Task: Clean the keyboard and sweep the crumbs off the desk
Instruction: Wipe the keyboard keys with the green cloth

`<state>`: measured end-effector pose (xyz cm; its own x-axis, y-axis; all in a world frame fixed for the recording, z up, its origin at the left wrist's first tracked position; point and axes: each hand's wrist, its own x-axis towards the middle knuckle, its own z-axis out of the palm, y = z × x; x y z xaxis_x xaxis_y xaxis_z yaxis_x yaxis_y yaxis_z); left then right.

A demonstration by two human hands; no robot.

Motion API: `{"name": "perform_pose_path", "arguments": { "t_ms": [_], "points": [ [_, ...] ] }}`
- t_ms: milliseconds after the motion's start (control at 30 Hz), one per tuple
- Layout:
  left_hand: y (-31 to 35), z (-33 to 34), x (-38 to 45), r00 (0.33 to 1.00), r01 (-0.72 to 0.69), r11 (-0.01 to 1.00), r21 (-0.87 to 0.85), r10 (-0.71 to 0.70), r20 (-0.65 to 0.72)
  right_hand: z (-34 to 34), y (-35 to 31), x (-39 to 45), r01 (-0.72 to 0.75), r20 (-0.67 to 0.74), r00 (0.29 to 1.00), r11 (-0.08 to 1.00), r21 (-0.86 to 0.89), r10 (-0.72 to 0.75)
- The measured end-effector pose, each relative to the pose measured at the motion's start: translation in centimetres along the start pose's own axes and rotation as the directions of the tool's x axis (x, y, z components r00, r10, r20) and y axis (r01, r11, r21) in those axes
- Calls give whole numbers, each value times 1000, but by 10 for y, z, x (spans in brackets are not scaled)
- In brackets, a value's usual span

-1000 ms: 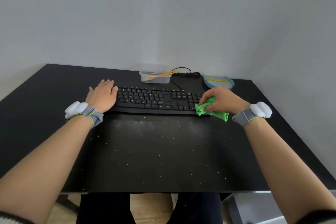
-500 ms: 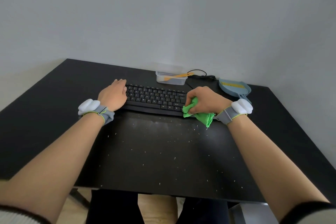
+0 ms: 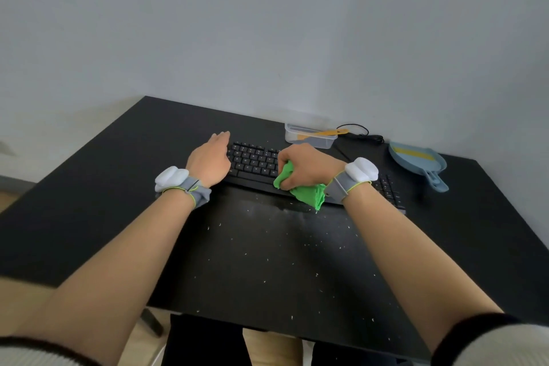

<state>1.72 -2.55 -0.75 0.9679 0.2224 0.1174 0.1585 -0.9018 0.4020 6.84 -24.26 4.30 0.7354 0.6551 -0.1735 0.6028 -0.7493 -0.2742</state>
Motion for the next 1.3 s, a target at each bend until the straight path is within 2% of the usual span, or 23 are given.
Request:
{"name": "perform_pose_path", "arguments": {
  "t_ms": [267, 467, 633, 733, 833, 900, 1000, 1133, 1300],
  "points": [
    [-7, 1, -2, 1000, -10, 1000, -18, 10, -23, 3, -31, 25, 140, -46, 989, 987, 84, -137],
    [-20, 14, -4, 996, -77, 995, 56, 79, -33, 0, -49, 33, 246, 53, 969, 967, -64, -243],
    [-22, 18, -2, 996, -82, 995, 55, 84, -39, -12, -39, 24, 159, 157, 978, 979, -127, -138],
    [-24, 18, -1, 995, -91, 995, 47, 93, -29, -19, -26, 11, 73, 233, 972, 980, -185, -28],
    [-25, 18, -1, 995, -96, 995, 26, 97, -26, -33, -15, -6, -59, 276, 950, 951, -304, 147],
    [-25, 18, 0, 997, -80, 997, -16, 80, -21, -43, -7, -15, -133, 223, 952, 938, -321, 211],
    [-21, 18, 3, 996, -88, 993, -74, 86, -37, -57, 5, -19, -176, 73, 979, 968, -176, 191],
    [-8, 15, 8, 988, -141, 990, -14, 140, -67, -61, 21, -18, -172, 21, 984, 981, -91, 174],
    [7, 20, 16, 988, -152, 988, 43, 151, 5, -53, 46, -15, -175, -92, 980, 983, 46, 179]
  ]
}}
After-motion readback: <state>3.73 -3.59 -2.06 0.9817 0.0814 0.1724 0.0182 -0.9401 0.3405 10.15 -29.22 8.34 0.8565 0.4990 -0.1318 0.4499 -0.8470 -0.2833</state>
